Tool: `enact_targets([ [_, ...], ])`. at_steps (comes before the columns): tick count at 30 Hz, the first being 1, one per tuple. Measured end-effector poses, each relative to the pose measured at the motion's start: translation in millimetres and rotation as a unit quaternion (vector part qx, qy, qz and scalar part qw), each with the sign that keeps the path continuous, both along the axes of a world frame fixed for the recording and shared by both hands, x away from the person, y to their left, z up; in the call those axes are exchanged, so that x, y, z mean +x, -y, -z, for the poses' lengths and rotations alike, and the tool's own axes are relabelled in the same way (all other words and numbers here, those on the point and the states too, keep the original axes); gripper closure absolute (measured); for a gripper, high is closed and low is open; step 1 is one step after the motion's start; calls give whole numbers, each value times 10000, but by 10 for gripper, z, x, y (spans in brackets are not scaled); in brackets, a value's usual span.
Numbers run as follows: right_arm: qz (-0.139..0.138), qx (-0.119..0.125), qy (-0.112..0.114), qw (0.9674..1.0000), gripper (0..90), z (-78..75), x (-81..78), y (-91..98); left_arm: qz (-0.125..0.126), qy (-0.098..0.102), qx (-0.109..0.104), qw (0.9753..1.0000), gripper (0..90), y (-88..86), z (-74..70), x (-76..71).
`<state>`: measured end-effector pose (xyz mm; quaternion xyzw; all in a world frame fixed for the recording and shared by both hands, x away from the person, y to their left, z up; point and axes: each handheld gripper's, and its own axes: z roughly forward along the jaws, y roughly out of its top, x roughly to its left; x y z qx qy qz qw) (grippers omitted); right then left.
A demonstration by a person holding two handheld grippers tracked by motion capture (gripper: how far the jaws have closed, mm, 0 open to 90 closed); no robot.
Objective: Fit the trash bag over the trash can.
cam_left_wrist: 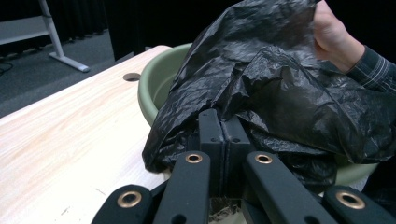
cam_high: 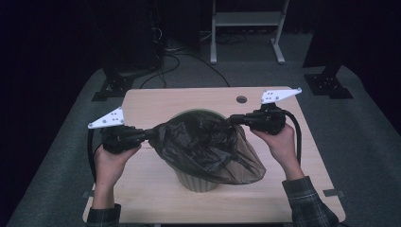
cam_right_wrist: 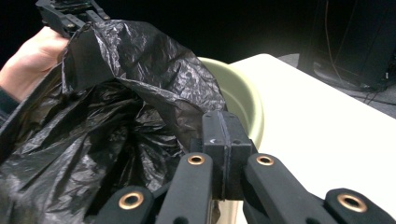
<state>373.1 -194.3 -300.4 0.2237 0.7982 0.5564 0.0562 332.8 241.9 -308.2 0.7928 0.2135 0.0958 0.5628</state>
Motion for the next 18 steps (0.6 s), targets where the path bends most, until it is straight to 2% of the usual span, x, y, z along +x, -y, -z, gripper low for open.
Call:
enact_targets([
  [6,311,36,-16,9995,900,3,143,62,-46,21,10,10000,894,36,-2,130],
  [9,507,78,-108,9986,900,44,241,113,-117,2,37,9999,880,23,29,194],
  [11,570,93,-162,9982,900,65,275,137,-248,69,-9,9997,723,4,21,195],
  [13,579,104,-170,9981,900,71,283,151,-239,126,-65,9996,643,-16,0,183],
  [14,598,119,-147,9980,900,65,283,162,-245,238,-227,9992,580,-47,-67,154],
  [15,598,119,-147,9980,900,65,283,162,-245,238,-227,9992,570,-47,-67,154],
  [16,613,97,-123,9980,899,57,286,165,-253,344,-266,9987,544,-71,-161,127],
  [18,623,100,-140,9979,899,50,291,164,-192,424,-341,9983,497,-78,-277,98],
])
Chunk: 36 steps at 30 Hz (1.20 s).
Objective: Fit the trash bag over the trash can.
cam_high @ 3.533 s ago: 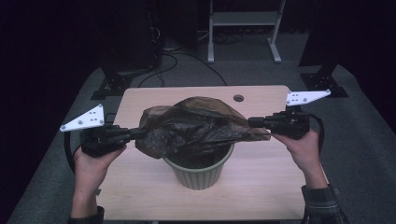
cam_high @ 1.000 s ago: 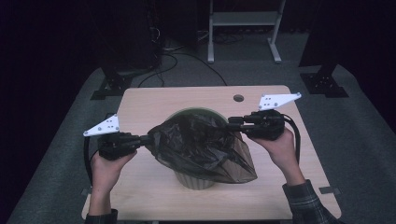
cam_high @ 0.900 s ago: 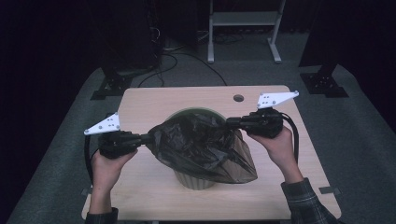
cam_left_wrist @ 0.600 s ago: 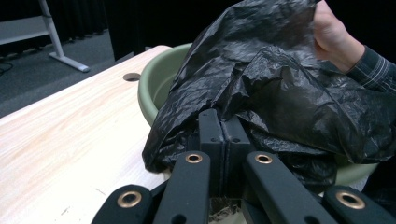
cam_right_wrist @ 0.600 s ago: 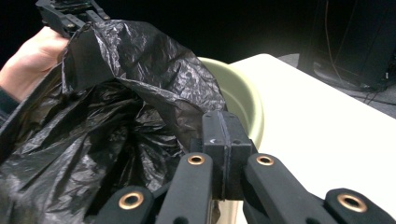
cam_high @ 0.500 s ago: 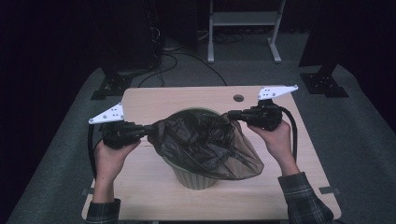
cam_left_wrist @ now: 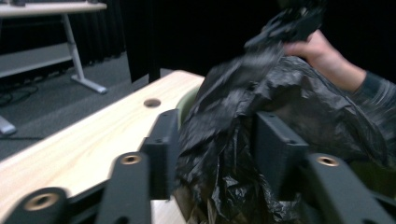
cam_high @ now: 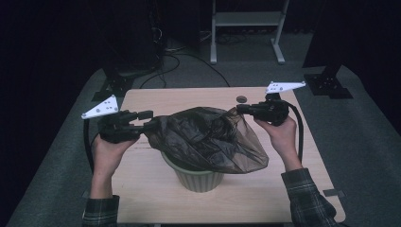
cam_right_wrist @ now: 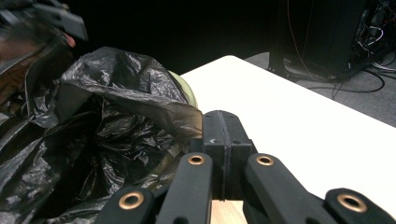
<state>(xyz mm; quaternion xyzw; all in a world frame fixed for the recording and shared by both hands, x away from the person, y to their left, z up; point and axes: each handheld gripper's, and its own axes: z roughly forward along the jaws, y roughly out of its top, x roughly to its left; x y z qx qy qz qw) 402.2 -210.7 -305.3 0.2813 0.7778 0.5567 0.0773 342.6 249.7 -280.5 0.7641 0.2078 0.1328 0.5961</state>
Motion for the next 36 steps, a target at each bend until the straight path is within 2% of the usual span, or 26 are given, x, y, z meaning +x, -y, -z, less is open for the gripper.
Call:
enact_targets([
  [5,19,-28,36,10000,900,-22,-1,-11,45,251,31,9997,407,35,-239,-64],
  [8,15,-23,49,10000,900,-44,0,-14,131,336,14,9993,382,79,-359,-77],
  [9,9,-21,67,10000,900,-52,-3,-19,131,336,14,9993,373,79,-359,-77],
  [10,-2,-13,72,10000,900,-60,-8,-25,221,349,40,9991,371,136,-395,-78],
  [14,-13,-36,72,10000,900,-58,-9,-34,414,310,281,9983,350,294,-371,-49],
  [19,-6,-30,62,10000,899,-56,-3,-5,535,140,419,9976,348,393,-301,24],
  [23,-7,-17,72,10000,900,-65,-15,6,658,-39,723,9952,352,472,-244,79],
  [25,-7,-6,76,10000,900,-69,-21,10,693,-117,898,9935,415,483,-202,97],
  [27,-4,-10,88,10000,900,-72,-23,16,771,-214,996,9918,509,480,-160,110],
  [29,-8,0,98,10000,900,-75,-26,21,718,-284,1147,9904,631,464,-129,108],
  [31,3,2,95,10000,900,-78,-31,28,655,-352,1174,9903,732,434,-107,111],
  [34,9,13,108,9999,900,-84,-36,36,585,-407,1075,9916,853,350,-88,110],
  [36,31,13,118,9999,900,-85,-34,42,479,-353,1078,9924,867,301,-96,107],
])
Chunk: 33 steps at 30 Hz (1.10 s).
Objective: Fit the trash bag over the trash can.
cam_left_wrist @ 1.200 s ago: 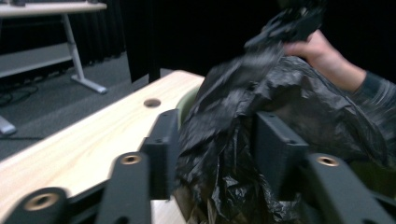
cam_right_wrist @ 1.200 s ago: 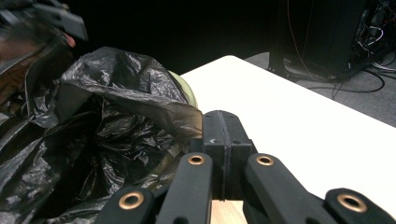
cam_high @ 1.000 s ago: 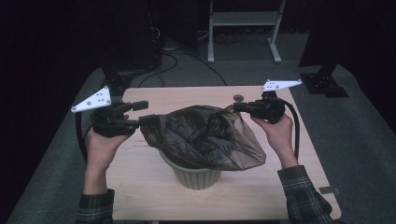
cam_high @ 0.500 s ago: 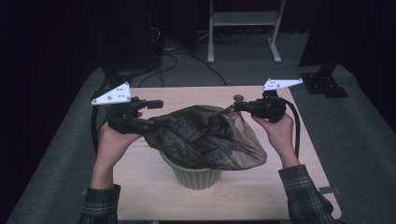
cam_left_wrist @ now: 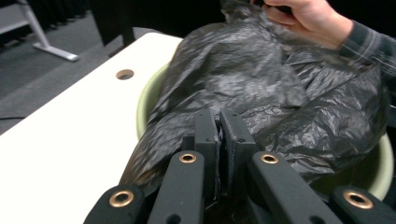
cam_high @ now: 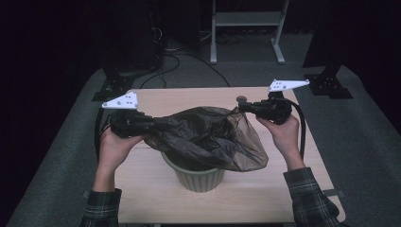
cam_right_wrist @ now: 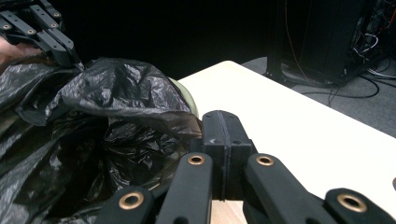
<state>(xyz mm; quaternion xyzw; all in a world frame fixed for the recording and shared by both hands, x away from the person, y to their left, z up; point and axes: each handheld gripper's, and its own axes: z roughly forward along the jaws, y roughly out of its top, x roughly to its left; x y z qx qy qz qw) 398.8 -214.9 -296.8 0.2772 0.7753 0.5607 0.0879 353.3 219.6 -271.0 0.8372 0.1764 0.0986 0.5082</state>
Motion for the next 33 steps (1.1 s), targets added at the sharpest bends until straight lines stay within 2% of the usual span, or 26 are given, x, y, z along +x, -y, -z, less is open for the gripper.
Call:
enact_targets([
  [4,67,13,6,10000,900,6,18,25,-186,92,-128,9997,878,-94,-27,0],
  [5,100,43,1,9999,900,10,27,36,-294,157,-243,9991,883,-154,-41,12],
  [10,248,48,-2,9997,900,34,69,73,-613,210,-437,9969,890,-290,-28,92],
  [14,388,44,-96,9992,900,91,113,117,-836,126,-348,9958,892,-340,58,168],
  [17,482,12,-147,9987,900,156,135,150,-955,-44,-250,9951,892,-359,205,219],
  [24,597,-89,-471,9971,900,425,198,190,-1040,-430,-109,9936,892,-369,515,303],
  [27,628,-121,-575,9963,900,515,221,182,-1066,-504,-82,9930,892,-363,579,324],
  [31,654,-178,-656,9955,900,591,248,148,-1109,-639,75,9917,892,-322,736,372],
  [33,647,-257,-671,9953,900,626,264,121,-1098,-671,69,9917,892,-319,756,381],
])
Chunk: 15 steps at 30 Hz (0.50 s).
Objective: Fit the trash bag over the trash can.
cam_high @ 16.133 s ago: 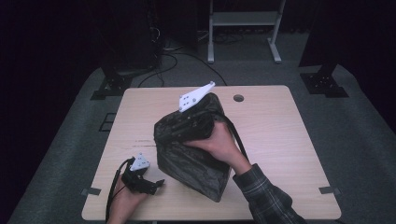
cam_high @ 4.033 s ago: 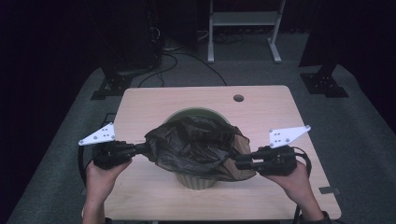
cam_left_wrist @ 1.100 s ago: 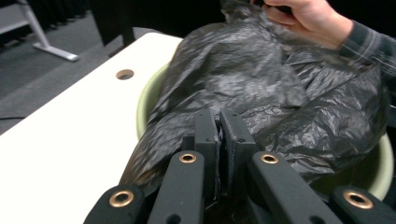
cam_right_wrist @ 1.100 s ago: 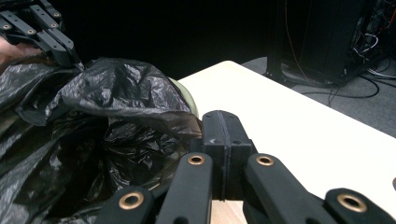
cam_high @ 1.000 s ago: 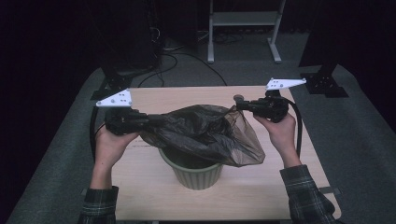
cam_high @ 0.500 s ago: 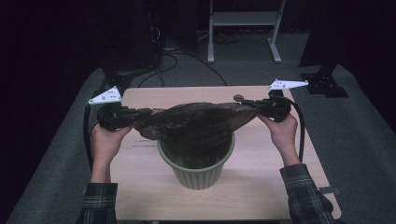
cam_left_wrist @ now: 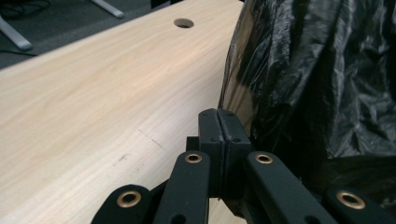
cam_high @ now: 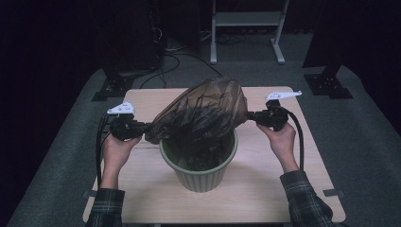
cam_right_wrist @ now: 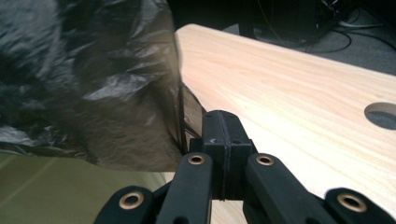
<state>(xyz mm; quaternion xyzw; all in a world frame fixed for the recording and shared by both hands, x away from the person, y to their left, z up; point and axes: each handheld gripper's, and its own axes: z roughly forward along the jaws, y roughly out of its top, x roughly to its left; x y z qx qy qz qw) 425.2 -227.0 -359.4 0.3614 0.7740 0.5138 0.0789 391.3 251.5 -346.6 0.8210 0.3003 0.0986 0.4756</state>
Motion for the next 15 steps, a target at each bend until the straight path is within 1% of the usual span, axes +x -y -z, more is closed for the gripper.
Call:
enact_targets([
  [1,0,-25,-30,10000,900,17,5,-18,8,-52,-25,10000,892,12,50,16],
  [4,13,-73,-68,9999,900,48,17,-49,8,-112,-49,9999,892,34,112,38],
  [5,28,-72,-88,9999,900,59,24,-64,-11,-131,-28,9999,892,46,132,52],
  [7,69,-113,-99,9999,900,80,48,-99,-74,-154,-32,9998,893,58,163,78],
  [10,98,-135,-142,9998,900,106,80,-135,-93,-189,-66,9998,894,62,191,107],
  [11,125,-165,-167,9996,900,124,93,-152,-136,-247,-10,9996,893,71,228,135],
  [12,117,-174,-173,9996,900,138,103,-156,-122,-282,6,9995,894,74,247,143],
  [15,130,-223,-254,9993,900,193,112,-158,-107,-375,18,9992,894,73,295,129],
])
